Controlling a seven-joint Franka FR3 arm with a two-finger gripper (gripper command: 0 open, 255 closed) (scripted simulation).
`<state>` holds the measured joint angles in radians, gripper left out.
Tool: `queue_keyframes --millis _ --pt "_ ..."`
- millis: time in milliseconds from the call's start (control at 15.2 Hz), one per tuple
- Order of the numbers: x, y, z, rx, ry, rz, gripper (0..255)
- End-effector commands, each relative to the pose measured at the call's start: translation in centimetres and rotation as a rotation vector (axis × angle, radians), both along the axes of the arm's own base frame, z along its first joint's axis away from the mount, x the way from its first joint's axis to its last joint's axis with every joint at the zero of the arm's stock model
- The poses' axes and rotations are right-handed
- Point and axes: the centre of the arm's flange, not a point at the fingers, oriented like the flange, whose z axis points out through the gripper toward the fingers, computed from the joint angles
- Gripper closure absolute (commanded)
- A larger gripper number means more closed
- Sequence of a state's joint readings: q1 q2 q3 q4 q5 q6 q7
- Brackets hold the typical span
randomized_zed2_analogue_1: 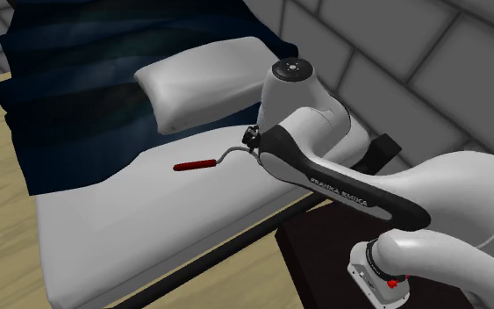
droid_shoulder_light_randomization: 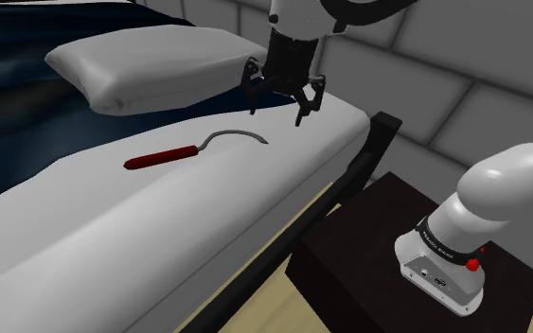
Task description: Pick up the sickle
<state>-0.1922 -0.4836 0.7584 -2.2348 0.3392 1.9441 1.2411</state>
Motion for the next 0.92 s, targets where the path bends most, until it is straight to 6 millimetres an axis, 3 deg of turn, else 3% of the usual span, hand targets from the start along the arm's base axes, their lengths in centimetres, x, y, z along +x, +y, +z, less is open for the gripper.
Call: queue_keyframes --millis 0,594,858 --pt "1.2 2.3 -0.8 0.023 0.006 -0.068 0" --pt "8.4 10.1 -4.1 0.108 0.033 -0.349 0" --pt "9.2 10.7 -6.0 0.115 0.035 -0.374 0"
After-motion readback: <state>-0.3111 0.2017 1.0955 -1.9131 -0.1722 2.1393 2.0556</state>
